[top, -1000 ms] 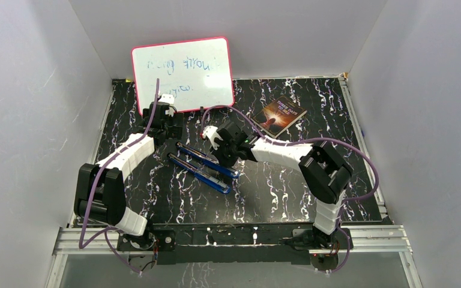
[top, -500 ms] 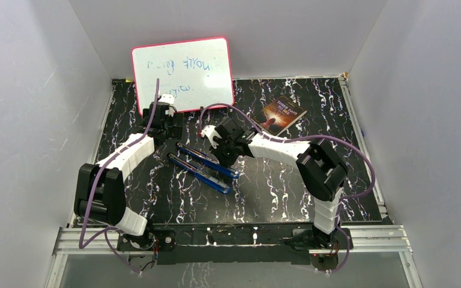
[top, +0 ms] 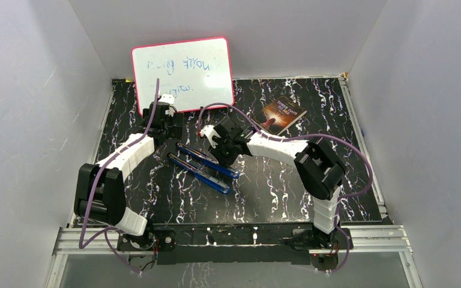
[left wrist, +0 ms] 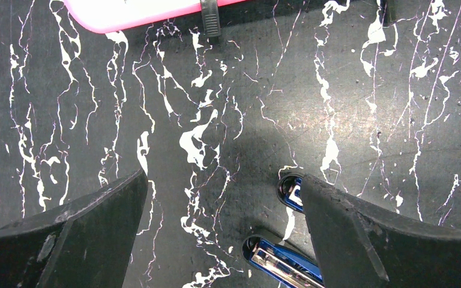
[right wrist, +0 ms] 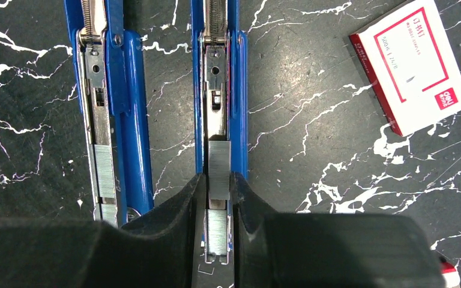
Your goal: Load the staples into the stapler
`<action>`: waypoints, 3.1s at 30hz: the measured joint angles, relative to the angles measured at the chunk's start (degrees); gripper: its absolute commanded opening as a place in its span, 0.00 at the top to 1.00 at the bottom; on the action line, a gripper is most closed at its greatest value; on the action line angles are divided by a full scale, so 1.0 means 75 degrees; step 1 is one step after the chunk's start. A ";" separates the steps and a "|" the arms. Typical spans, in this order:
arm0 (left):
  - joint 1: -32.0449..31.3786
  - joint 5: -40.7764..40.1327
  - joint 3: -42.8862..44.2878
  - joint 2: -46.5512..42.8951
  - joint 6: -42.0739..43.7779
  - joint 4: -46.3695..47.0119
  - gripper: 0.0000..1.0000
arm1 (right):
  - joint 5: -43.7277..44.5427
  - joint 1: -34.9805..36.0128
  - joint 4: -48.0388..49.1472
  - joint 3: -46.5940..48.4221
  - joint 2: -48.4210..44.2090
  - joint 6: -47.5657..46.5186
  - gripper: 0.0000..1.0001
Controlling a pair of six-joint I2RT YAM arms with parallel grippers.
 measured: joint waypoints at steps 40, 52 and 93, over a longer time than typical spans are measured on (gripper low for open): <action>0.0000 0.0009 -0.0012 -0.0003 0.0003 0.0000 0.02 | -0.0294 -0.0286 0.2282 -0.1011 -0.0291 0.0877 0.54; 0.0000 0.0023 -0.0015 -0.0003 0.0003 0.0000 0.02 | -0.0280 -0.0294 0.2194 -0.0997 -0.0262 0.0880 0.56; 0.0000 0.0026 -0.0026 -0.0003 0.0000 0.0000 0.02 | -0.0399 -0.0583 0.2069 -0.1376 -0.0845 0.1023 0.57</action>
